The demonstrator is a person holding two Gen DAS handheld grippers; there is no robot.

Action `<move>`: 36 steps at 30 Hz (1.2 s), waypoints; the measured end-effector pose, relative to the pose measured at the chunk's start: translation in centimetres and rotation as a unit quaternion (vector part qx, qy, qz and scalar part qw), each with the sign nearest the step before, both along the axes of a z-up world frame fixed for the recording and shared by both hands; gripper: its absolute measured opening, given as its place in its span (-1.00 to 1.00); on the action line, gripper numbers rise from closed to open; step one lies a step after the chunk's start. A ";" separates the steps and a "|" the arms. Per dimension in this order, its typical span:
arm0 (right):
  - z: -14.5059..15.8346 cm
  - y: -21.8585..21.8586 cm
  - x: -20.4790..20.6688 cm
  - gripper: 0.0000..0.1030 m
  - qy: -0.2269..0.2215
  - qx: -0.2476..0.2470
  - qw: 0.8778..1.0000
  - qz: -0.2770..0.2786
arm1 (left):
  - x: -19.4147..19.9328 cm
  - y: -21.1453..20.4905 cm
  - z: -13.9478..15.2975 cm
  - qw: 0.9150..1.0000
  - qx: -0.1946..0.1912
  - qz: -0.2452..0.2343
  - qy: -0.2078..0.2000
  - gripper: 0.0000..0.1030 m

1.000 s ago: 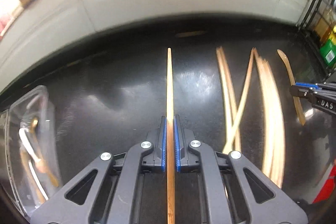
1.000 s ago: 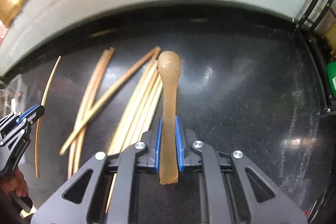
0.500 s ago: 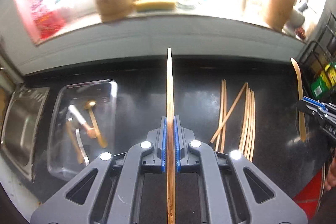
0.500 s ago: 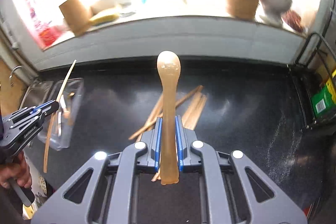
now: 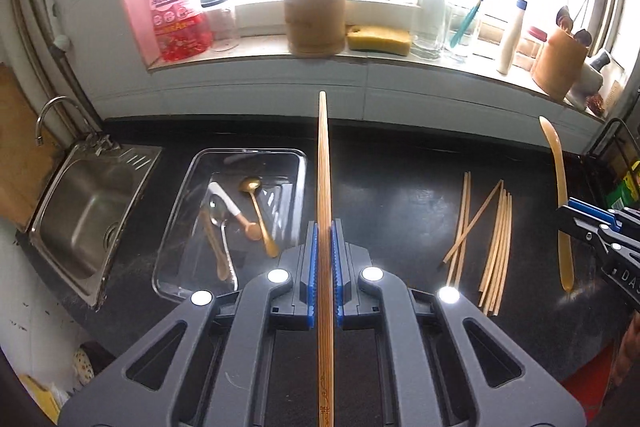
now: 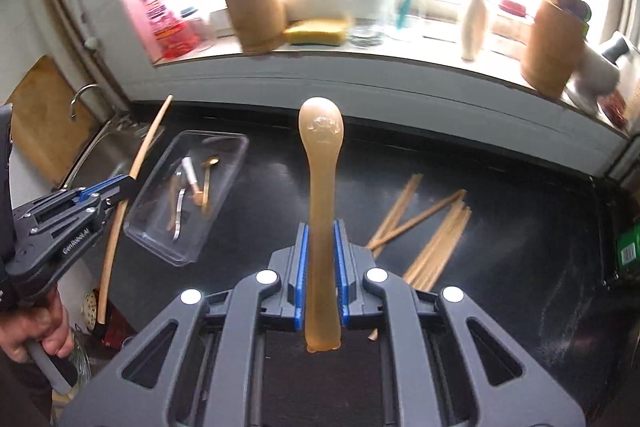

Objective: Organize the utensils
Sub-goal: 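Carry the chopstick and amber spoon over the clear tray with both tools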

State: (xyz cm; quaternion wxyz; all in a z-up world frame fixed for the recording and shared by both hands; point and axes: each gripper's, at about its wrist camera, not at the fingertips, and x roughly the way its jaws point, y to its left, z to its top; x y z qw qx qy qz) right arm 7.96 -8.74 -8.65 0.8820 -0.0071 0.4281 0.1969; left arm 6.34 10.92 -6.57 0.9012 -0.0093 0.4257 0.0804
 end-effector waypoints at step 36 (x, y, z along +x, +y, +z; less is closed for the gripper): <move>-2.7 24.7 5.8 -0.74 0.059 -0.008 0.982 0.179 | 0.1 17.6 -4.4 0.988 -0.065 0.136 0.016 -0.88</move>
